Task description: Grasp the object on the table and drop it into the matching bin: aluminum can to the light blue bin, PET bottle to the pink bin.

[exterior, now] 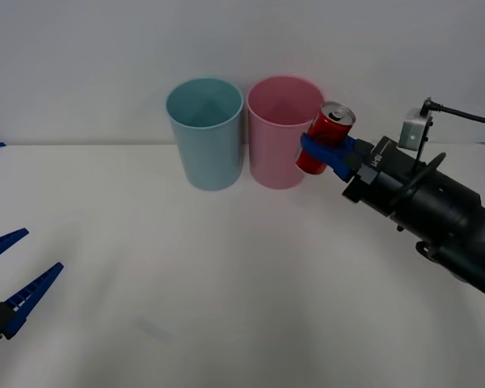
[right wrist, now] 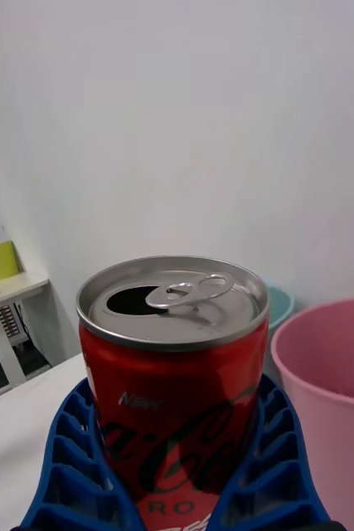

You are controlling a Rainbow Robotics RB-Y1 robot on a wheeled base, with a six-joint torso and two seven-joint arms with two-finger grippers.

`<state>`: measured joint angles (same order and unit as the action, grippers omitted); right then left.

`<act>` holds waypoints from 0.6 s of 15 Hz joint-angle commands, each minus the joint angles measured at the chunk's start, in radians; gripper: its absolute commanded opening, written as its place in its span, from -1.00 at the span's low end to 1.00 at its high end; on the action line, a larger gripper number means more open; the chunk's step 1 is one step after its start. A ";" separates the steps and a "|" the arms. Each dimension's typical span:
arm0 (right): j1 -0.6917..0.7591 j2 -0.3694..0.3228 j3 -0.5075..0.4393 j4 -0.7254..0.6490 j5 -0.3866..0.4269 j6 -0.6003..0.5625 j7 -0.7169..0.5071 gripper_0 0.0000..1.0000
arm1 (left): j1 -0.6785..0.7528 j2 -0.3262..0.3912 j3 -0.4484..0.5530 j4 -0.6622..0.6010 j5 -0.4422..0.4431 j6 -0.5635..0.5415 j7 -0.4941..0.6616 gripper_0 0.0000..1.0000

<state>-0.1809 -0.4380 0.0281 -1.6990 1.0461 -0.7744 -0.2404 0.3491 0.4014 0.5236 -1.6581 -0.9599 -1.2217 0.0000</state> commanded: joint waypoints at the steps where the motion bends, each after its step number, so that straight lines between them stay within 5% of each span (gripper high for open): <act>1: -0.077 -0.039 0.064 -0.001 -0.014 0.066 -0.014 -1.00 | 0.000 0.000 0.000 0.000 0.000 0.000 0.000 1.00; 9: -0.301 -0.120 0.288 0.002 -0.015 0.325 -0.034 -1.00 | 0.000 0.000 0.000 0.000 0.000 0.000 0.000 1.00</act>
<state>-0.4643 -0.5520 0.2927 -1.6981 1.0314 -0.4820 -0.2743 0.3491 0.4014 0.5236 -1.6581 -0.9599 -1.2217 0.0000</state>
